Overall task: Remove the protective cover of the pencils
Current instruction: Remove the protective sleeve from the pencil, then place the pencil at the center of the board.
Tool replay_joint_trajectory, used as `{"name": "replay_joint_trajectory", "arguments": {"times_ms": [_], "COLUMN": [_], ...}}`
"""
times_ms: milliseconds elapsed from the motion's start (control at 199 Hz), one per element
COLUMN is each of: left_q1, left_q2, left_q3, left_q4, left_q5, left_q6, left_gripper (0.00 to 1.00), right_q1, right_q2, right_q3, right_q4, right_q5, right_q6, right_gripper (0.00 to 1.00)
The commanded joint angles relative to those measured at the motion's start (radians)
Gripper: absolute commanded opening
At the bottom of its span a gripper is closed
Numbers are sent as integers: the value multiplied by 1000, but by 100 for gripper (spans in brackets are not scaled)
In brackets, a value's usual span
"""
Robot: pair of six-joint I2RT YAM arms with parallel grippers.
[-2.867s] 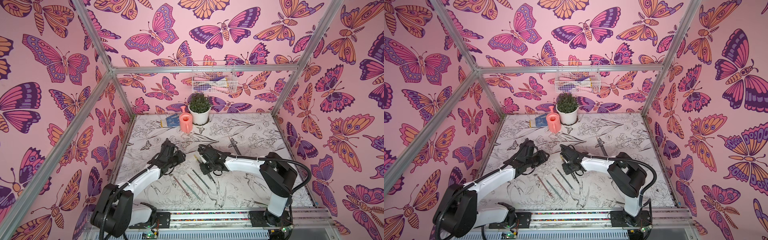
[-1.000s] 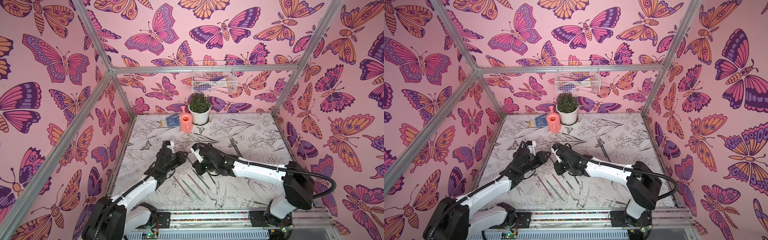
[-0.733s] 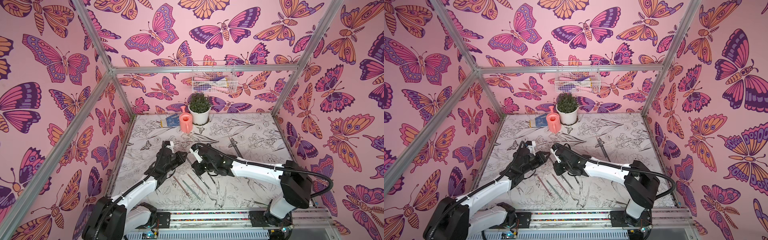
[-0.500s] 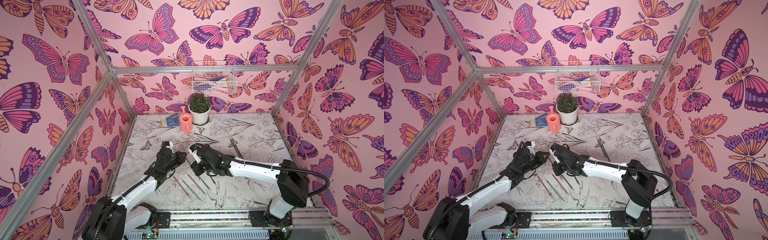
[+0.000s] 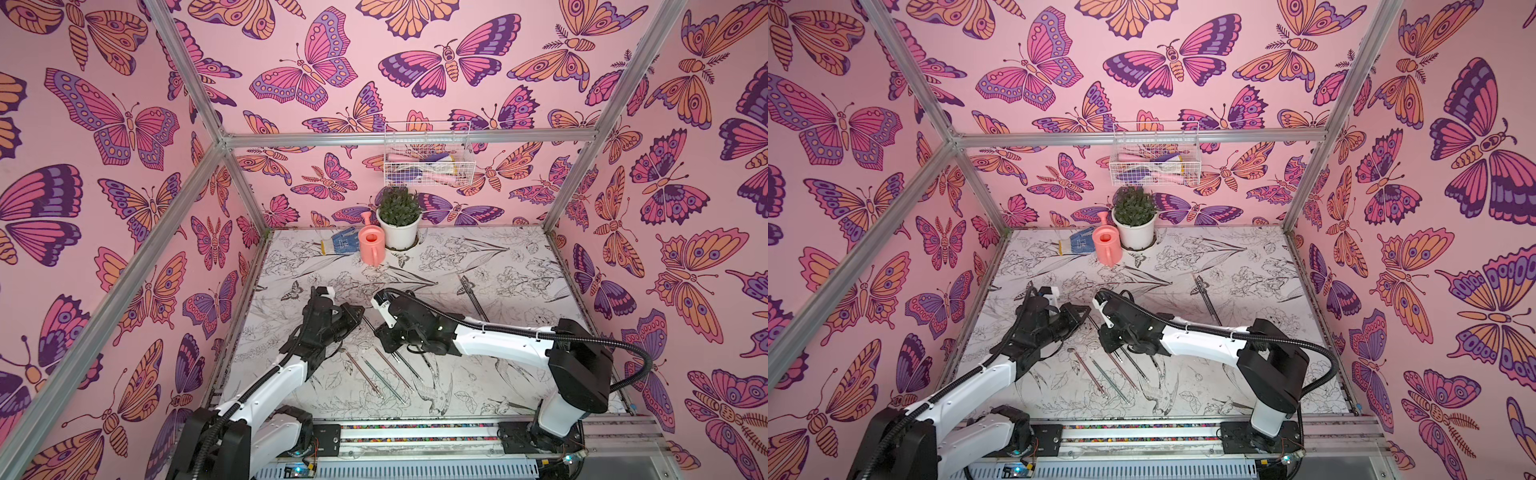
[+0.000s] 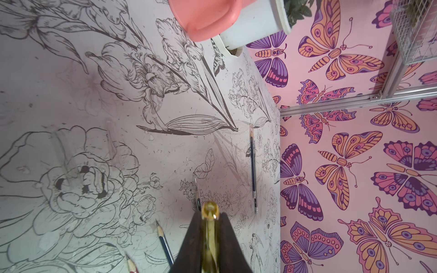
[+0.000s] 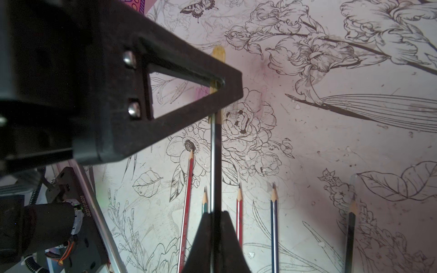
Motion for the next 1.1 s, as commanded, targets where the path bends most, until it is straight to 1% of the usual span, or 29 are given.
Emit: {"name": "replay_joint_trajectory", "arguments": {"times_ms": [0, 135, 376, 471, 597, 707, 792, 807, 862, 998, 1098], "left_q1": [52, 72, 127, 131, 130, 132, 131, 131, 130, 127, 105], "left_q2": [-43, -92, -141, -146, -143, -134, -131, -130, -126, -87, -32], "left_q3": [-24, -21, -26, -26, -23, -19, -16, -15, -12, 5, 29], "left_q4": [-32, -85, -136, -136, -135, -135, -136, -136, -137, -136, -136], "left_q5": [-69, -91, -90, -86, -82, -74, -72, -71, -67, -50, -47], "left_q6": [-10, -3, -4, -1, 1, 7, 10, 9, 11, 14, 25], "left_gripper": [13, 14, 15, 15, 15, 15, 15, 15, 15, 15, 14], "right_q1": [30, 42, 62, 62, 58, 38, 1, -5, -27, -68, -79], "right_q2": [1, -5, -7, -20, -53, -104, -136, -167, -191, -204, -192], "right_q3": [15, 6, 4, -12, -24, -72, -133, -144, -179, -231, -256], "right_q4": [-51, -39, -50, -57, -103, -118, -101, -98, -91, -83, -58], "right_q5": [-27, -31, -32, -10, 49, 93, 97, 99, 106, 107, 109], "right_q6": [2, 2, -8, -13, -21, -31, -25, -24, -19, -15, -13], "right_gripper": [4, 4, 3, 3, 3, 4, 5, 5, 6, 5, 5]}}
